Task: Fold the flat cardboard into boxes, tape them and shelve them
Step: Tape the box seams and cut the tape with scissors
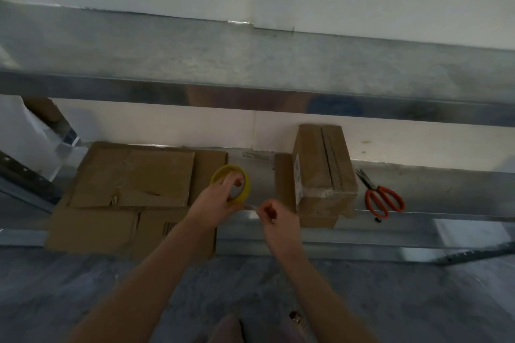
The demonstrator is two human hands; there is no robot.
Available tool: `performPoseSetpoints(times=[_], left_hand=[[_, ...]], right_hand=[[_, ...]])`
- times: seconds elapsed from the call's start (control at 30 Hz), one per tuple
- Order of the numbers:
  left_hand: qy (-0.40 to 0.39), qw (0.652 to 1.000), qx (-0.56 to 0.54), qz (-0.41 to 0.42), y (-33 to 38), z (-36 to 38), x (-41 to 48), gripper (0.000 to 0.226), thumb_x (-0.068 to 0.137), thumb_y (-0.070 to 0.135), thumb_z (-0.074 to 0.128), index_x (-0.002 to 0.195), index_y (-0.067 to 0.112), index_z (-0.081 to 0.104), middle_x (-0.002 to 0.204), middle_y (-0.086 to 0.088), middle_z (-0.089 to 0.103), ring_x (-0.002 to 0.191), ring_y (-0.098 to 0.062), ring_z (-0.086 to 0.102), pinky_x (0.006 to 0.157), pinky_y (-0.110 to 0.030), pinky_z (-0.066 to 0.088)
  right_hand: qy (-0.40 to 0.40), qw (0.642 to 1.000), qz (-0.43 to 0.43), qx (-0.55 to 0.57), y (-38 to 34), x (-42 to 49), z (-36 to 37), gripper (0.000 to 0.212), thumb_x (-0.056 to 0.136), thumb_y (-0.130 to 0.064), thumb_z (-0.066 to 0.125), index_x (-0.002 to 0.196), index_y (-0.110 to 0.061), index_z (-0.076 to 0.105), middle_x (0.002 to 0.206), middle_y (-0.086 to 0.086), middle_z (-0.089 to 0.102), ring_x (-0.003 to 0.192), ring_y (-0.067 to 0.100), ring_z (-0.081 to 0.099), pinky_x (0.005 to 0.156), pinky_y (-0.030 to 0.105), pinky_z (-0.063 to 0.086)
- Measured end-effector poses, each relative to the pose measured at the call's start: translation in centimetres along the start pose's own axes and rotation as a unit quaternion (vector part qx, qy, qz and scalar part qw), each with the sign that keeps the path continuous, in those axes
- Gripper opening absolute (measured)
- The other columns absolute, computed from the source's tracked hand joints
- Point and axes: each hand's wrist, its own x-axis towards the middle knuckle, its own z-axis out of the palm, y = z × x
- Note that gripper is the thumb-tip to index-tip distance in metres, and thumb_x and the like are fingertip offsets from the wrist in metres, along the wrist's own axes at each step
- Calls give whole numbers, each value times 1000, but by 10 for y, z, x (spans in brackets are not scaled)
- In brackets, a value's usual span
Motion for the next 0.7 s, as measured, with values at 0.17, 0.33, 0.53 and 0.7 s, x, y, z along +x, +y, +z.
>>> performPoseSetpoints(times=[0.17,0.33,0.53,0.7], left_hand=[[-70,997,35,14,-21,23,26,61,82,26,74,135,15,46,135,-6,51,117,-25,55,88,-32,45],[-89,996,31,8,-34,43,43,59,85,17,70,139,18,46,135,-6,50,118,-23,54,92,-32,47],[-70,998,4,-3,-43,61,45,58,83,10,70,137,14,50,137,-6,45,121,-24,49,99,-30,42],[-75,991,102,41,-48,62,41,66,84,35,69,143,15,45,148,-11,34,139,-33,27,116,-44,26]], right_hand=[[8,989,147,-3,23,27,28,20,93,-24,63,75,-25,54,70,-12,55,72,12,55,59,17,30],[20,980,186,-60,34,46,46,12,94,-25,60,90,-15,67,86,0,67,84,20,64,69,26,44],[23,977,189,-97,41,60,45,9,93,-28,62,91,-21,58,82,-7,62,80,16,64,62,21,37],[34,978,159,-131,42,59,47,23,90,-29,65,107,-21,53,104,-3,60,92,21,62,64,27,35]])
